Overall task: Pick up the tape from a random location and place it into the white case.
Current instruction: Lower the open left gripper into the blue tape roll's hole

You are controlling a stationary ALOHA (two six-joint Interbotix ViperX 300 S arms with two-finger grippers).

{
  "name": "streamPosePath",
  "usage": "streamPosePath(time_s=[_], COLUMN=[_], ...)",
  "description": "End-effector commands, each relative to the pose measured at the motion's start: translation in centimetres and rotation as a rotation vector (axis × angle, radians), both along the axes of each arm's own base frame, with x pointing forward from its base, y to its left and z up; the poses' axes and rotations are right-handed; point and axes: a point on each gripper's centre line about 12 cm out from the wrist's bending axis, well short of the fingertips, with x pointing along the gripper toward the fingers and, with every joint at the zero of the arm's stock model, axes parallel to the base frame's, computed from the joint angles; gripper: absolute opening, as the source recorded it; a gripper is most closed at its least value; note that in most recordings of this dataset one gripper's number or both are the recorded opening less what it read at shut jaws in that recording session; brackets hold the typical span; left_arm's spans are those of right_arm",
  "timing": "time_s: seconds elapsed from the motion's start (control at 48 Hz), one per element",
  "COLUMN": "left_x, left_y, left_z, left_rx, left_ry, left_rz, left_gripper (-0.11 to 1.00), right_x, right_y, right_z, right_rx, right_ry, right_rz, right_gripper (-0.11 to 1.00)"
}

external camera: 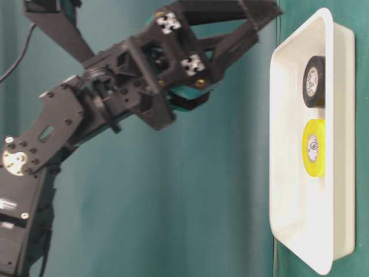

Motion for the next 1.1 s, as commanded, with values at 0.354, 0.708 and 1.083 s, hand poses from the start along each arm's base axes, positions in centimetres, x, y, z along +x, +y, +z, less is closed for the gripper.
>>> streamPosePath(time_s=[0.354, 0.708, 1.083], left_x=[1.3, 2.0, 2.0], left_y=[-0.1, -0.1, -0.1], left_z=[-5.7, -9.8, -11.3], left_rx=[-0.001, -0.011, -0.014], left_ry=[0.040, 0.073, 0.101], left_rz=[0.000, 0.013, 0.018], left_gripper=[0.96, 0.96, 0.96], right_x=[0.4, 0.5, 0.5], right_y=[-0.1, -0.1, -0.1], right_z=[0.8, 0.6, 0.6], right_rx=[-0.009, -0.008, -0.009], right_ry=[-0.019, -0.007, -0.007], right_rz=[0.001, 0.001, 0.002], right_gripper=[0.84, 0.84, 0.84])
